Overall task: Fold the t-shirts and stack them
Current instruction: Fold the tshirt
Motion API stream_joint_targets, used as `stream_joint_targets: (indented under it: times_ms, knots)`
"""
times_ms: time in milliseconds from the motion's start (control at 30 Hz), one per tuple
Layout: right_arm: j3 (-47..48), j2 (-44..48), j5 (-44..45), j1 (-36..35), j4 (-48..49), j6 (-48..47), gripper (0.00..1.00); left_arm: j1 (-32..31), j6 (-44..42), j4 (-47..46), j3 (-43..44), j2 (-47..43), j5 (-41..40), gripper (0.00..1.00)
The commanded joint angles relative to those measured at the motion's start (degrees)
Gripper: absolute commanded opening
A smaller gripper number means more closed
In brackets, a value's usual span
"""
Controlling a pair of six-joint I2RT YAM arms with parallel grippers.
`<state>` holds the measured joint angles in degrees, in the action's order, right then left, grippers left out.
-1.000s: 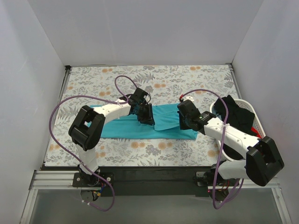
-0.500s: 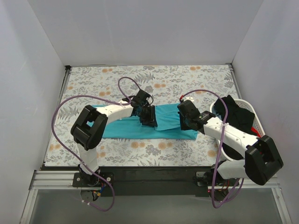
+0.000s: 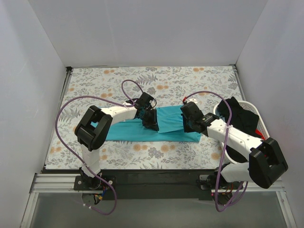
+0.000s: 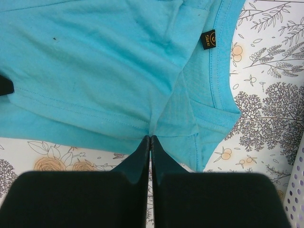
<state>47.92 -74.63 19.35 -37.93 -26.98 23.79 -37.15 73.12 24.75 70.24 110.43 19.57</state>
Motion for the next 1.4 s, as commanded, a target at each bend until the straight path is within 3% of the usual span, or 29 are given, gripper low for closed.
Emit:
stream_joint_targets:
  times_ms: [0, 533, 1367]
  knots:
    - [1.7, 0.4, 0.7, 0.2, 0.0, -0.4, 0.02, -0.2, -0.1, -0.8, 2.2, -4.0, 0.7, 0.12]
    - [0.7, 1.2, -0.7, 0.3, -0.4, -0.7, 0.01, 0.0, 1.1, 2.7, 4.0, -6.6, 0.0, 0.00]
    - [-4.6, -0.4, -8.1, -2.0, 2.9, 0.5, 0.01, 0.8, 1.5, 4.3, 0.9, -5.8, -1.6, 0.00]
